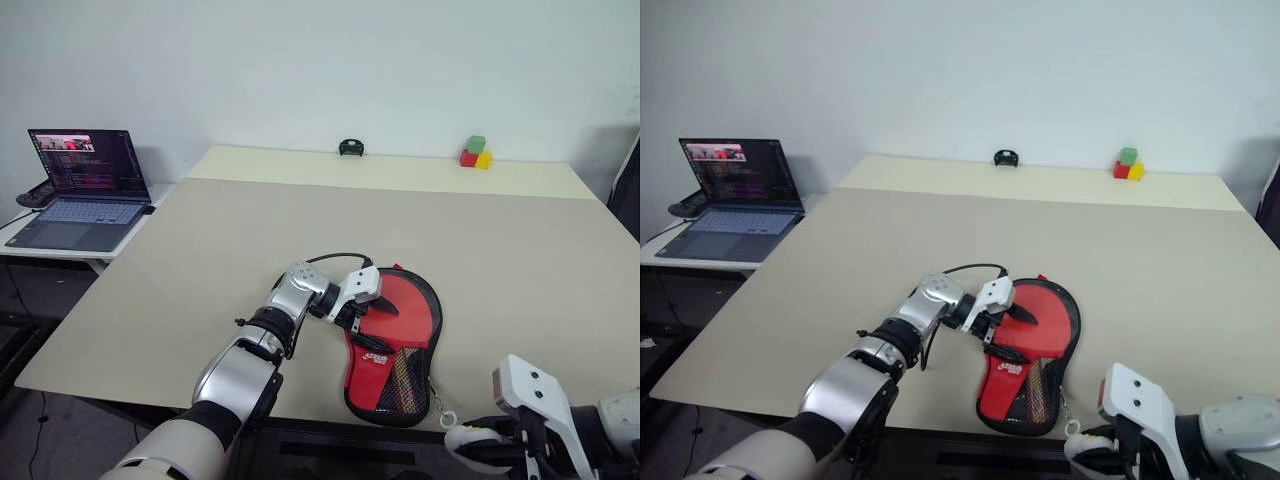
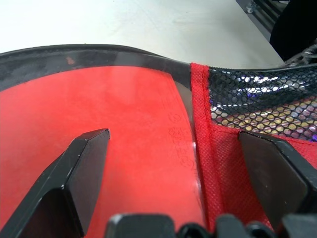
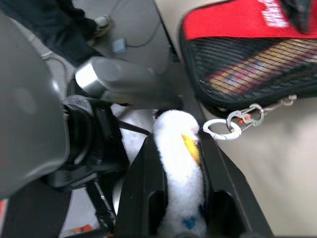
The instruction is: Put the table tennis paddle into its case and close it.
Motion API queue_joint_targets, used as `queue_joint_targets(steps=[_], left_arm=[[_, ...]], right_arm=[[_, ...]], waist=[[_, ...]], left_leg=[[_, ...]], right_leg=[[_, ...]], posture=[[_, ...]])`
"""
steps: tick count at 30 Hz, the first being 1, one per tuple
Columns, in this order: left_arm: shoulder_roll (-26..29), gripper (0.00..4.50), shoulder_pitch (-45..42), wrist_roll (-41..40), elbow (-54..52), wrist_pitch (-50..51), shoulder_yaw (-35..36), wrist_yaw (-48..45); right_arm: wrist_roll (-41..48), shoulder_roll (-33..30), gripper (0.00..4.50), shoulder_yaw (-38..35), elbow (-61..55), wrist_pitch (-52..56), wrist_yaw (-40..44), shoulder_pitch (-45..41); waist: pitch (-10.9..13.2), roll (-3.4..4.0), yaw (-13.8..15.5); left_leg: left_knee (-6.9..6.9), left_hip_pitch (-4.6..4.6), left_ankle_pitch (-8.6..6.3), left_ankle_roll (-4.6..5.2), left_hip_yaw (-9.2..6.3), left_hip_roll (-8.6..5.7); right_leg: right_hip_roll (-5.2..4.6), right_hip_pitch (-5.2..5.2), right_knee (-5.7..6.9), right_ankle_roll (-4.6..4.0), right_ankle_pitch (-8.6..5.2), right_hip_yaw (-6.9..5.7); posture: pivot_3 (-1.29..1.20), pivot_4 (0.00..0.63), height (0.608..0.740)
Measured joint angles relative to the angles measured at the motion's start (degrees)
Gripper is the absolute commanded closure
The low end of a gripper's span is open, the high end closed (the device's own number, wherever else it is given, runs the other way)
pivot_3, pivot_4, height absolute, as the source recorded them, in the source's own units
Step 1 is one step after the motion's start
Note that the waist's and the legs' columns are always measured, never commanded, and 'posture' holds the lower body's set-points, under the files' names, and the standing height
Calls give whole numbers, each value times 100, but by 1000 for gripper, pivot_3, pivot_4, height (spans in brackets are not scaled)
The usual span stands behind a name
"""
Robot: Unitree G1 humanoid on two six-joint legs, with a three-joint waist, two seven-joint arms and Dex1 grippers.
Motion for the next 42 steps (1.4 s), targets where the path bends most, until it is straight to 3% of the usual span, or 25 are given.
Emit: queue_joint_targets(steps=[13, 21, 27, 39, 42], left_arm=[[-98, 0, -42, 26, 24, 0, -47, -5], [-167, 0, -131, 46, 86, 10, -101, -40], [-172, 0, -208, 92, 165, 10, -126, 4], [-253, 0, -221, 91, 225, 9, -116, 250], [-268, 0, -208, 89, 235, 11, -77, 332]], right_arm=[[531, -965, 4170, 1809, 42, -2060, -1452, 593], [410, -955, 4170, 3243, 71, -2530, -2206, -167], [442, -854, 4170, 3616, 64, -2527, -2571, -715], [999, -985, 188, 2508, 3, -2060, -2566, -537], [1459, -971, 32, 1873, 39, -1981, -2328, -568]], waist=[[-8, -6, 43], [-8, -9, 54], [-8, -9, 59], [-8, -10, 61], [-7, -11, 58]], left_leg=[[-4, 14, -19, 14, -34, 5], [-3, 8, -25, 13, -46, 3], [-3, 6, -25, 13, -52, 3], [0, 7, -25, 13, -51, 1], [0, 7, -25, 14, -51, 3]], right_leg=[[-3, 62, -80, 4, 2, -41], [-8, 68, -97, 4, 1, -51], [-10, 69, -98, 4, 1, -58], [-16, 72, -97, 8, 4, -56], [-18, 72, -96, 8, 5, -56]], posture=[[0, 150, 740], [0, 150, 740], [0, 150, 740], [0, 150, 740], [0, 150, 740]])
